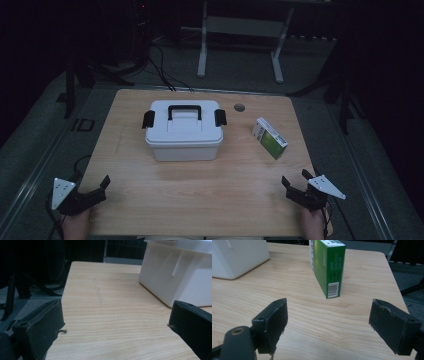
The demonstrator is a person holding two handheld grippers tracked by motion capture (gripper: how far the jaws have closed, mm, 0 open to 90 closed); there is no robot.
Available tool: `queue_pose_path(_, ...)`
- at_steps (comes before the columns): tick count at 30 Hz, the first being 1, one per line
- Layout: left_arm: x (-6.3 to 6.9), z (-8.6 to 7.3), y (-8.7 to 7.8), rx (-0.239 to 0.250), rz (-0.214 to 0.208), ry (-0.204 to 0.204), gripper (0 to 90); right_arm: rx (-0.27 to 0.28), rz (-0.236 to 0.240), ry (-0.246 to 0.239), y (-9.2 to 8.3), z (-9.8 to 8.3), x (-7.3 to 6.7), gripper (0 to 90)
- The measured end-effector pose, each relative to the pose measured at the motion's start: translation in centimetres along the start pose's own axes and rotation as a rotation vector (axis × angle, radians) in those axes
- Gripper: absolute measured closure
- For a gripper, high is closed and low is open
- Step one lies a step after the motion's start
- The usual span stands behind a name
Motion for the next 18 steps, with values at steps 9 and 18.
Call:
queue_pose_path(9,0.8,0.2,-0.2,-0.057,-0.034,0.037,0.0,-0.048,0.034,0.031,0.2,-0.2,-0.5,15.0)
queue_pose_path(18,2.2,0.4,-0.2,-0.093,-0.100,0.040,0.0,-0.054,0.117,0.055,0.7,0.4,-2.7,12.4)
Point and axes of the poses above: each handheld gripper's, and its own axes: y roughly forward along the jaws, z roughly out of its top, x roughly to its right, the point moved 7 cm from there along y, roughly forward along the jaws, and after that the axes turned 5 degrees about z, right-handed, at the moved point
